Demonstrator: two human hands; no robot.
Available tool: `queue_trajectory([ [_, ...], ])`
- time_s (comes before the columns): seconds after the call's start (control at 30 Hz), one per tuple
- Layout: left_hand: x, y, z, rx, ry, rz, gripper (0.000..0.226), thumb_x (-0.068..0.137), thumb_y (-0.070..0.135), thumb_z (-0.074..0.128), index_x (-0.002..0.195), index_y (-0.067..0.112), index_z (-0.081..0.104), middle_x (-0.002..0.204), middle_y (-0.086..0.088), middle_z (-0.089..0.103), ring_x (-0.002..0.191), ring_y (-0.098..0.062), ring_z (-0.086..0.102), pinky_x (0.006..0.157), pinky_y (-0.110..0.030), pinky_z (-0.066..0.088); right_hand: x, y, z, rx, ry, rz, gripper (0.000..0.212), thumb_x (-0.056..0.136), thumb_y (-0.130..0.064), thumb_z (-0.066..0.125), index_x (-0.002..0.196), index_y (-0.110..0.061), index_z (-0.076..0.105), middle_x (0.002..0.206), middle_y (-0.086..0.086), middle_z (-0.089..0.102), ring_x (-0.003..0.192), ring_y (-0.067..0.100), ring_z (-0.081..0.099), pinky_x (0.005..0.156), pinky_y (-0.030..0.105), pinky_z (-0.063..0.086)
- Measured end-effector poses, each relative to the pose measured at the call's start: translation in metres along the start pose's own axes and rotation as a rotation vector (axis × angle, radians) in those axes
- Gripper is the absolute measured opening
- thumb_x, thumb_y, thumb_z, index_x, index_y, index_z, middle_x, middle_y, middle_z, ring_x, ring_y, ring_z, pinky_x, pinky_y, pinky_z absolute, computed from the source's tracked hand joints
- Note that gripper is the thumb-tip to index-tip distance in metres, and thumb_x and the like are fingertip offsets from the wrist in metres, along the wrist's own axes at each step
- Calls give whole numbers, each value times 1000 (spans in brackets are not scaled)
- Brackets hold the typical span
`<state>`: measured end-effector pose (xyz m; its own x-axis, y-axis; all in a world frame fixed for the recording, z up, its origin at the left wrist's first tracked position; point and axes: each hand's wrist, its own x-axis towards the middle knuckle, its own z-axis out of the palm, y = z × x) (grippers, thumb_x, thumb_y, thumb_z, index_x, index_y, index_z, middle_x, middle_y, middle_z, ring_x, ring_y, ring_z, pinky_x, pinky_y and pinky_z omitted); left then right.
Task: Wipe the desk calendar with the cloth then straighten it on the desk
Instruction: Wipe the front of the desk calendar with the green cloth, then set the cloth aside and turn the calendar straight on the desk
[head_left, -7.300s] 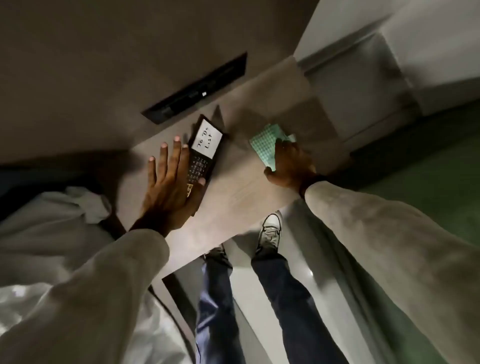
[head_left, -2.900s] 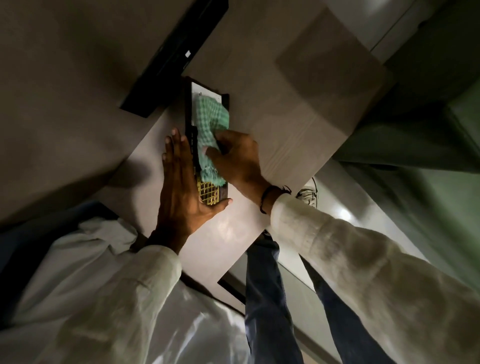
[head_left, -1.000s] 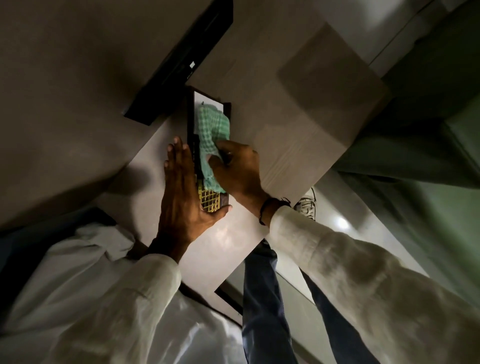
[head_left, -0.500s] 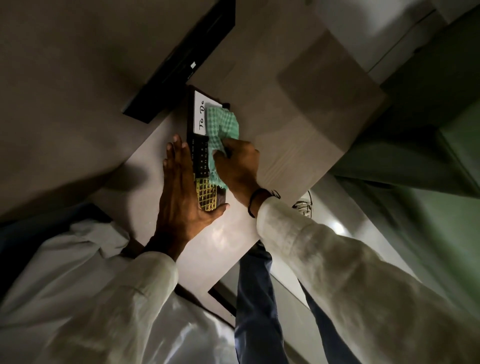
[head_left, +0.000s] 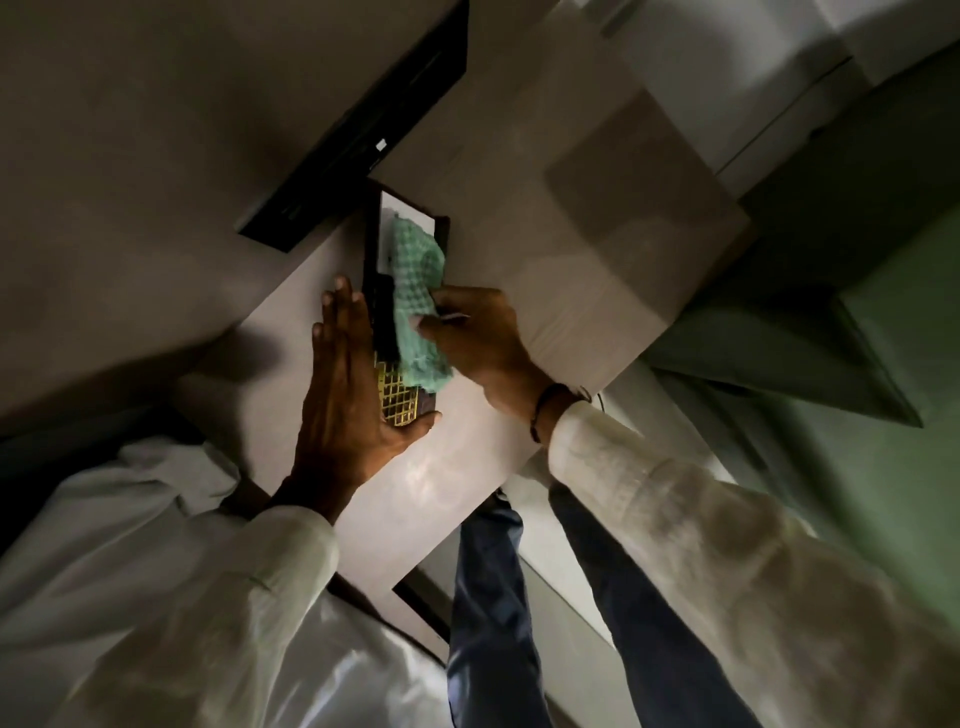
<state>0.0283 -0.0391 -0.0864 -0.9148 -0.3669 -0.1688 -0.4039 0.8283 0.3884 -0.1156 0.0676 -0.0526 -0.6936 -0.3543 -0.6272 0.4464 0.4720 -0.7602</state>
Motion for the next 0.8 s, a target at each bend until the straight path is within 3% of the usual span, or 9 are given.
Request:
queue_trajectory([
  [0.07,1,4,-3,-20,-31,-2,147,63,64,88,165,1,3,175,-20,4,165,-32,3,134,-52,17,5,-1,-28,-91,87,-59,17,87,-1,65,98,-7,76,88,13,77,77,24,74,69,45,64],
  [0.13,3,4,-5,-33,-56,-5,150,60,60,92,165,4,1,176,-18,1,164,-29,-1,133,-53,16,15,-5,-62,-265,215,-186,20,88,-4,62,103,-9,75,86,0,75,75,22,74,64,32,64],
  [0.27,4,4,-8,-8,-96,13,154,58,58,94,165,7,-3,176,-14,-6,164,-30,-5,132,-54,13,46,-14,-117,-606,474,-504,26,85,-7,63,111,-6,70,107,17,73,92,30,71,81,26,56],
  [0.33,7,5,-10,11,-98,33,155,57,60,93,166,9,-6,175,-8,-11,164,-32,-4,132,-55,14,57,-11,-137,-811,360,-486,32,86,-8,60,118,-11,68,117,18,68,104,34,66,88,32,54],
  [0.43,-3,9,-8,5,-62,30,152,61,64,89,166,8,-4,175,-8,-11,165,-35,1,132,-55,16,73,-15,-145,-1220,5,-271,41,88,-17,62,129,-19,60,132,16,57,122,36,54,102,43,50],
  [0.5,-61,12,-49,102,53,-168,144,68,68,83,166,5,-1,176,-12,-7,164,-37,1,131,-56,17,50,-46,-94,-1265,-248,-367,44,86,-24,65,129,-19,58,134,15,55,125,36,52,102,47,50],
  [0.6,-51,19,-48,116,-28,-145,133,77,73,73,165,2,2,175,-22,1,162,-43,6,130,-60,18,56,-57,-91,-1187,-108,-454,55,84,-29,65,136,-17,50,138,15,53,126,37,51,103,50,48],
  [0.8,-89,17,-32,-96,-119,-385,138,75,66,80,166,15,-9,176,-11,-11,163,-30,-9,132,-47,1,26,-42,-38,-1016,-298,-566,72,80,-27,70,145,-15,40,143,12,50,130,32,50,104,48,48],
])
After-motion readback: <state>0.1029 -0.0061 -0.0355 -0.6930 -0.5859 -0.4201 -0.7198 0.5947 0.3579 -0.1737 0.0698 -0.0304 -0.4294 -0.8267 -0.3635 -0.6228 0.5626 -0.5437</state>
